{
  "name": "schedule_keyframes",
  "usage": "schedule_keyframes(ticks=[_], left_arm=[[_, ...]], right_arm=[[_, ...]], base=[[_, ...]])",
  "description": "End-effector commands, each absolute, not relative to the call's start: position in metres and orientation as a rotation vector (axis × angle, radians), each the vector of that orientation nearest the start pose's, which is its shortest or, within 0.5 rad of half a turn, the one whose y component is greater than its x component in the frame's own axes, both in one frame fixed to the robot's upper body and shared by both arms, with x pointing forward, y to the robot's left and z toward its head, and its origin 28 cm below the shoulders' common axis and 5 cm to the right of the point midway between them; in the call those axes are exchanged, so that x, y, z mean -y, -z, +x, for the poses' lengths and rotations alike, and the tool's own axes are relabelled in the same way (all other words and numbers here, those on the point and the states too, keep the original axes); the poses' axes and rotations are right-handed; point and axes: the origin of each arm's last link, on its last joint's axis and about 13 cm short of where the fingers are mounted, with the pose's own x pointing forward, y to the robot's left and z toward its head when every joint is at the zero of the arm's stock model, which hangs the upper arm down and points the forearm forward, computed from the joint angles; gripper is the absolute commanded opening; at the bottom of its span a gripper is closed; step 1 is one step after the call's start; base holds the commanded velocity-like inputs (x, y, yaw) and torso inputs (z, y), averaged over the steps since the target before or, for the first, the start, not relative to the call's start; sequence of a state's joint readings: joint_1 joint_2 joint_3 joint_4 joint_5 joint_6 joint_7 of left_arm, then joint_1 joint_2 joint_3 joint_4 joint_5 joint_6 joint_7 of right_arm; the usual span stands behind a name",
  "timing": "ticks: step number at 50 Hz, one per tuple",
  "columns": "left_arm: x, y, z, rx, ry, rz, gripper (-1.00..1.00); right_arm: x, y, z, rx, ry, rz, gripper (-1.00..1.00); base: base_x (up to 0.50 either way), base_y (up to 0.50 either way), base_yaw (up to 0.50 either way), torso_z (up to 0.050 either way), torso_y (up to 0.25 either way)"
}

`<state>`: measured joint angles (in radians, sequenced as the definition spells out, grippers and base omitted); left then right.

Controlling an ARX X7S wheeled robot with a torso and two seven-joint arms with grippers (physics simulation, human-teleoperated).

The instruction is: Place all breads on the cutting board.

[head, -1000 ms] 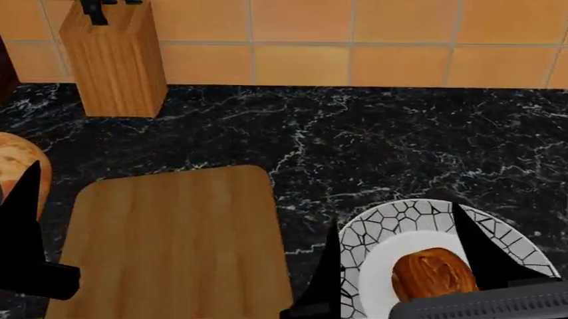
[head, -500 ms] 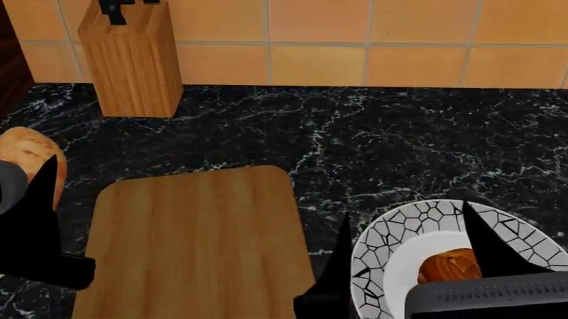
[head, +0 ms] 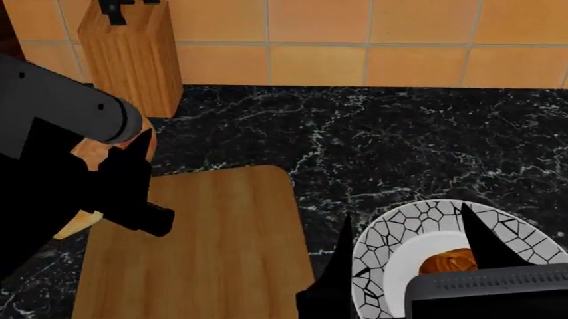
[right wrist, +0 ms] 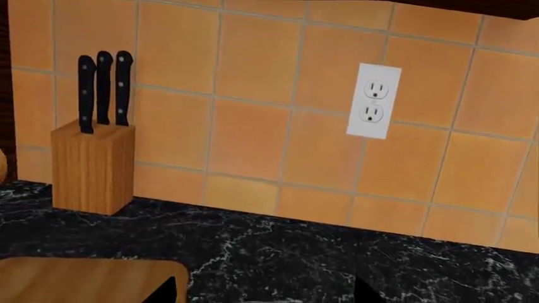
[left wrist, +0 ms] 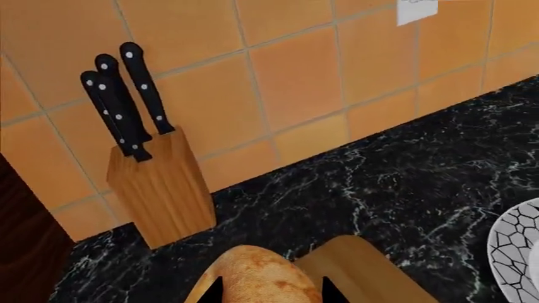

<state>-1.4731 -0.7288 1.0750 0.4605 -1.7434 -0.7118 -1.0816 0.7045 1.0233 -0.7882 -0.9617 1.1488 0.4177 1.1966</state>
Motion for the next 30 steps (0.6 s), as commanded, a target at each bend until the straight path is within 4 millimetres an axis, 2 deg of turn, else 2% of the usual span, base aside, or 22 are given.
schedule_keyframes(ticks=[1, 10, 12, 14, 16, 30], left_arm=[[-0.172, -0.273, 0.279, -0.166, 0.359, 0.319, -1.00], [-0.166, -0.258, 0.307, -0.250, 0.413, 0.297, -1.00], [-0.167, -0.255, 0.314, -0.280, 0.424, 0.255, -1.00], [-0.170, -0.250, 0.322, -0.324, 0.475, 0.129, -1.00], [-0.172, -0.245, 0.328, -0.338, 0.444, 0.165, -1.00], [-0.171, -0.227, 0.334, -0.387, 0.377, 0.287, -1.00]], right_arm=[[0.106, -0.203, 0.153, 0.117, -0.034, -0.137, 1.00], [0.106, -0.203, 0.153, 0.124, -0.033, -0.145, 1.00], [0.107, -0.203, 0.153, 0.126, -0.030, -0.143, 1.00], [0.107, -0.204, 0.153, 0.126, -0.028, -0.140, 1.00], [0.107, -0.204, 0.153, 0.123, -0.027, -0.140, 1.00], [0.107, -0.202, 0.152, 0.117, -0.026, -0.142, 1.00]], base=[[0.00, 0.00, 0.00, 0.000, 0.000], [0.00, 0.00, 0.00, 0.000, 0.000], [0.00, 0.00, 0.00, 0.000, 0.000], [0.00, 0.00, 0.00, 0.000, 0.000], [0.00, 0.00, 0.00, 0.000, 0.000], [0.00, 0.00, 0.00, 0.000, 0.001]])
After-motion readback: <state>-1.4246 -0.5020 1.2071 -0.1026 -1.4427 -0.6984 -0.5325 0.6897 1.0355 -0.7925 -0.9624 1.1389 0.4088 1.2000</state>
